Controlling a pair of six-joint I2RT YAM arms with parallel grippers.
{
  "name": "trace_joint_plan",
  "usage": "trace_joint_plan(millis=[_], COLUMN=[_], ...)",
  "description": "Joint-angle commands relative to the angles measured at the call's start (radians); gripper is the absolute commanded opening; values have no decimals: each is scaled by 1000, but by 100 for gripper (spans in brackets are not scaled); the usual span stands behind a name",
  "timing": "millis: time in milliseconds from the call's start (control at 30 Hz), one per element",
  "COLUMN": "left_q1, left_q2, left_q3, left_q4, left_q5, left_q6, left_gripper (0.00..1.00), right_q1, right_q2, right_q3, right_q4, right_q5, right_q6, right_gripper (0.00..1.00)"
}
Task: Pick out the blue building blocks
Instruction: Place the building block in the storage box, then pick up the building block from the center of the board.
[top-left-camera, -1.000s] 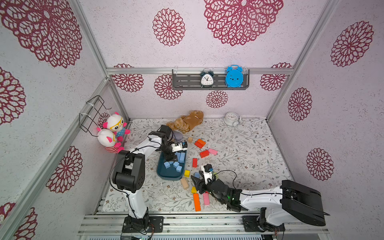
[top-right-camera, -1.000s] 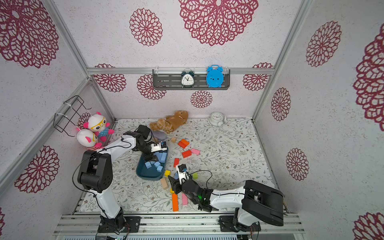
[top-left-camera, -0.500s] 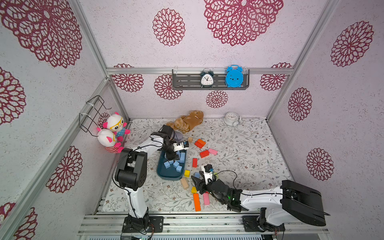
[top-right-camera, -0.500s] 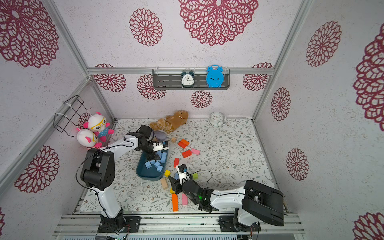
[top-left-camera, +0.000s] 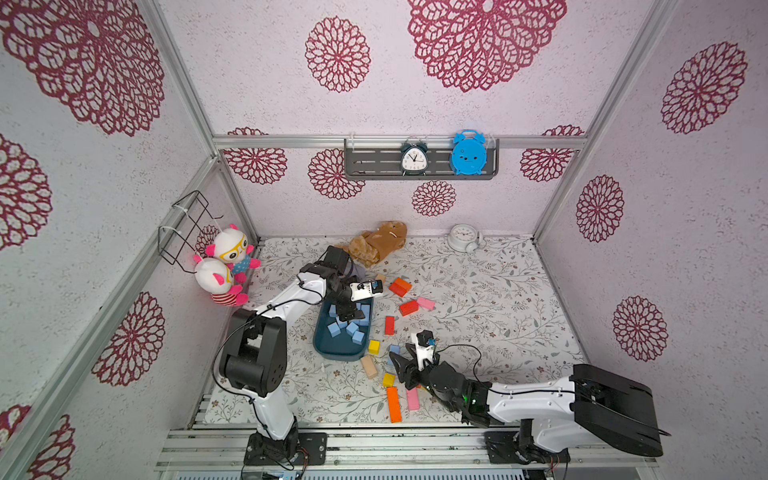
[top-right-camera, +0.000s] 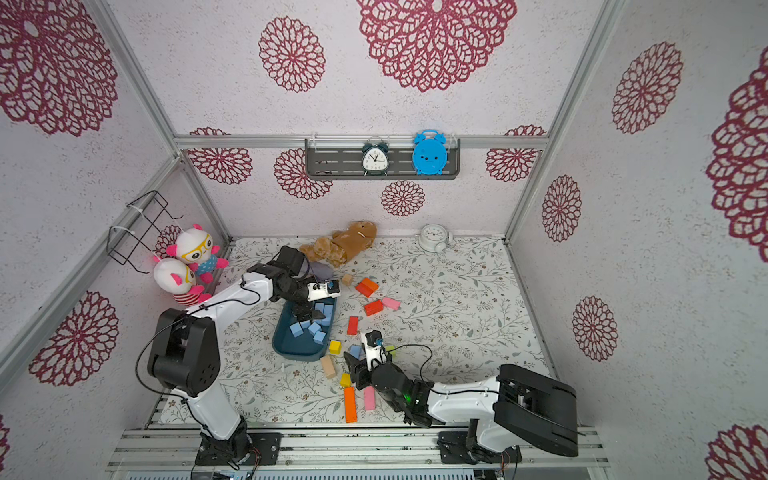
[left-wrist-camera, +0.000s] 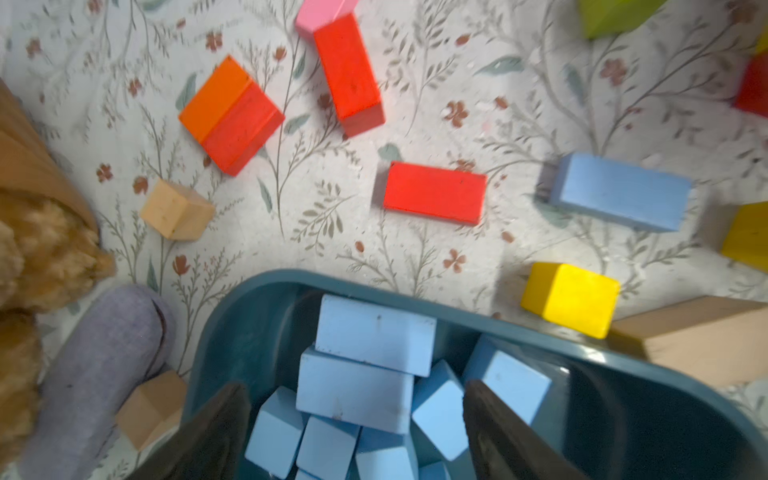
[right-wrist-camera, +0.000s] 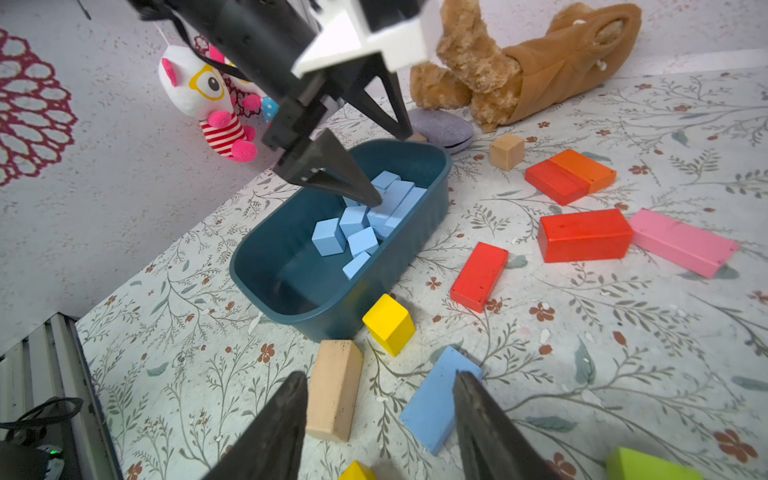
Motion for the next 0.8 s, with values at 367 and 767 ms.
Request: trace_joint_plan(millis=[367, 767], left_q1=[-262, -328], left_q2=[-7, 87], left_q3=[-207, -210], left_q4=[139, 219], left_q5=[-30, -41], left_q6=[125, 12], left_gripper=[87, 93], right_q1=[9, 9], right_q2=[-206, -228], right_q3=[-140, -174], right_q4=[-121, -116], right_q5=[197, 215], right_q6=[193, 230], right_gripper=[60, 60])
